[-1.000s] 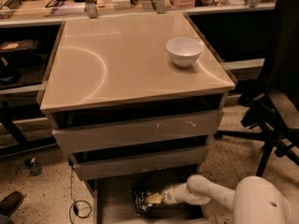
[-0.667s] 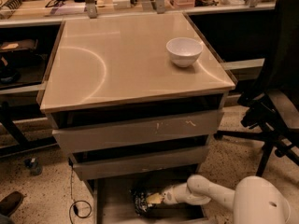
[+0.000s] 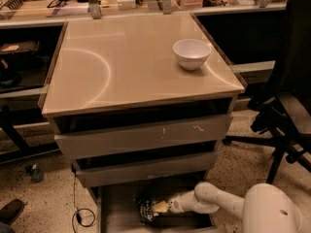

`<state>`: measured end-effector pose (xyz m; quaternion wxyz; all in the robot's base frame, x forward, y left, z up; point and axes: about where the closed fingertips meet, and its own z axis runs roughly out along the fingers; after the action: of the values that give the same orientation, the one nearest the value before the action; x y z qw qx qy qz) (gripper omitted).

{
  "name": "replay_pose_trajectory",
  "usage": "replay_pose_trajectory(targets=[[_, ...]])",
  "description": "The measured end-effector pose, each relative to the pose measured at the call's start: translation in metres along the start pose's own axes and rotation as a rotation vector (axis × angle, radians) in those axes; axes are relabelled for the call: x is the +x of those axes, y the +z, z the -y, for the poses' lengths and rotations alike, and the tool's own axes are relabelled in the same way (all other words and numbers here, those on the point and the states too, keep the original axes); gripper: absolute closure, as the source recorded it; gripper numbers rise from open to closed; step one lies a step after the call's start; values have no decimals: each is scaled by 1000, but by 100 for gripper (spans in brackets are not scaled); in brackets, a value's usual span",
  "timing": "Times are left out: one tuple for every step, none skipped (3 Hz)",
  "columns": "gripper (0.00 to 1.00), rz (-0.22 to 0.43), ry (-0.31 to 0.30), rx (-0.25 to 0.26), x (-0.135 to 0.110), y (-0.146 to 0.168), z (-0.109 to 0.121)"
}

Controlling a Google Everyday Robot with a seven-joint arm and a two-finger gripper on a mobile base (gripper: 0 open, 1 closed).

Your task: Place blue chip bag into bottom drawer

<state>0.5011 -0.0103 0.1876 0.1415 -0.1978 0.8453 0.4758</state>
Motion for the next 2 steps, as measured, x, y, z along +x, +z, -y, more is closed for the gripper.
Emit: replay_pose_trajectory(targets=[[11,0,0,0,0,0,0],[0,0,0,0,0,0,0]])
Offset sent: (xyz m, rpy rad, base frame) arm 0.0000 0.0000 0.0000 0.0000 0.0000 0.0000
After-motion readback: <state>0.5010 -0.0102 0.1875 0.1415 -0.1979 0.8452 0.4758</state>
